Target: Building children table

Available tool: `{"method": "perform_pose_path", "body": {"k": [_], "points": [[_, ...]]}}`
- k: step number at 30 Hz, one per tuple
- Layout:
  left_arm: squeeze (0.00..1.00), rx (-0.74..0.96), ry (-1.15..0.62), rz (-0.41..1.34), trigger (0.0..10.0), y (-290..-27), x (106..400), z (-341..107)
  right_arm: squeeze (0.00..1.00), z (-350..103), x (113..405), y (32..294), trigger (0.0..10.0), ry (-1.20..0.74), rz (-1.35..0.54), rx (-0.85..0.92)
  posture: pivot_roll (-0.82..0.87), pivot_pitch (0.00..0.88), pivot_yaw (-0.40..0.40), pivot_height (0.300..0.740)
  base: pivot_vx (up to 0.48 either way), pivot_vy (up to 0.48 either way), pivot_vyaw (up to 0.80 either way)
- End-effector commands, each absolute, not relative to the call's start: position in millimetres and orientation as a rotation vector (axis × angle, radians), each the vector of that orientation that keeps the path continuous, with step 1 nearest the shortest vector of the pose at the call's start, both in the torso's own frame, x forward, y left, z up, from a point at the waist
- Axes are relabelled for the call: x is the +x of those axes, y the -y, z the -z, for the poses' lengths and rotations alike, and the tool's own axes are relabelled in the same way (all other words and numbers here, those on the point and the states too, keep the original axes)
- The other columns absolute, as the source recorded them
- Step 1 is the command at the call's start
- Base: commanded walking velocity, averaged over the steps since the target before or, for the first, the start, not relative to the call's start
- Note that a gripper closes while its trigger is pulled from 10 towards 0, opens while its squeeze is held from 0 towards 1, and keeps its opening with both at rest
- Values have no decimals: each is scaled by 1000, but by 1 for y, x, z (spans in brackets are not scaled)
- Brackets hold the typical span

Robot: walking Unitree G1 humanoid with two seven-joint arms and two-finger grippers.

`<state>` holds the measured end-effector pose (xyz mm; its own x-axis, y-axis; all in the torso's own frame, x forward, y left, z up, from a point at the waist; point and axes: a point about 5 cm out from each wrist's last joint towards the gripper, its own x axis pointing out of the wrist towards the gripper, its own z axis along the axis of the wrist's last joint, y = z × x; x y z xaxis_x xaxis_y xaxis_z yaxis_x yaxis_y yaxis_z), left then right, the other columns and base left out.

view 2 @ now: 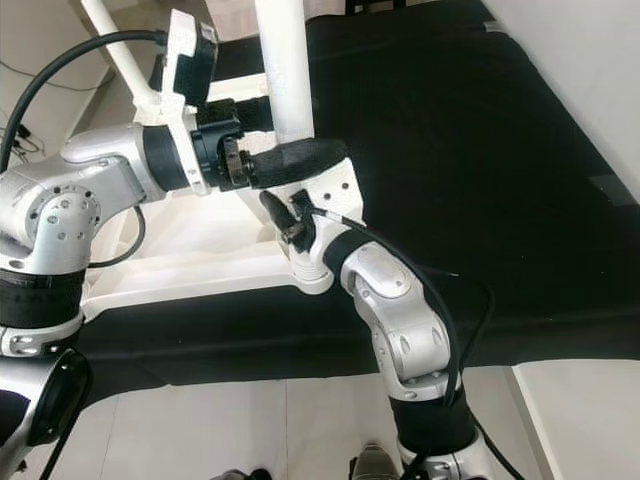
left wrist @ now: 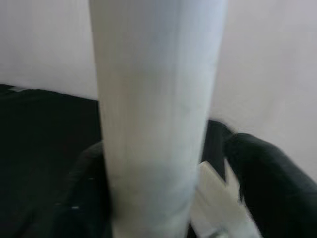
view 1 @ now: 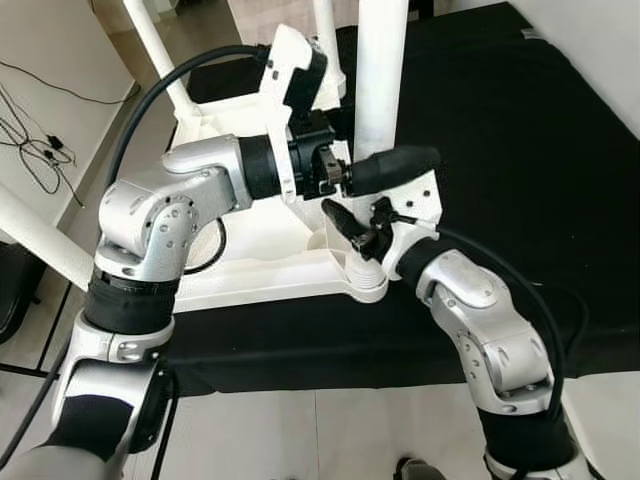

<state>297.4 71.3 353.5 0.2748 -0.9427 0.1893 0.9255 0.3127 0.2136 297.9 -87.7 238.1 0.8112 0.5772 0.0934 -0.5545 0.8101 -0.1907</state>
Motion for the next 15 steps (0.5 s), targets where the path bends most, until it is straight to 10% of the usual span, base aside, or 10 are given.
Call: {"method": "perform_pose_path", "body": {"k": [1, 15], "points": [[0, 141, 325, 1205, 0, -75, 297, -356, 0, -210, 292, 60, 10000, 28, -768, -149, -64, 179, 181, 740, 0, 0, 0], [0, 104, 350, 1108, 0, -74, 297, -353, 0, -216, 294, 62, 10000, 74, -808, -199, -67, 173, 175, 740, 0, 0, 0]]}}
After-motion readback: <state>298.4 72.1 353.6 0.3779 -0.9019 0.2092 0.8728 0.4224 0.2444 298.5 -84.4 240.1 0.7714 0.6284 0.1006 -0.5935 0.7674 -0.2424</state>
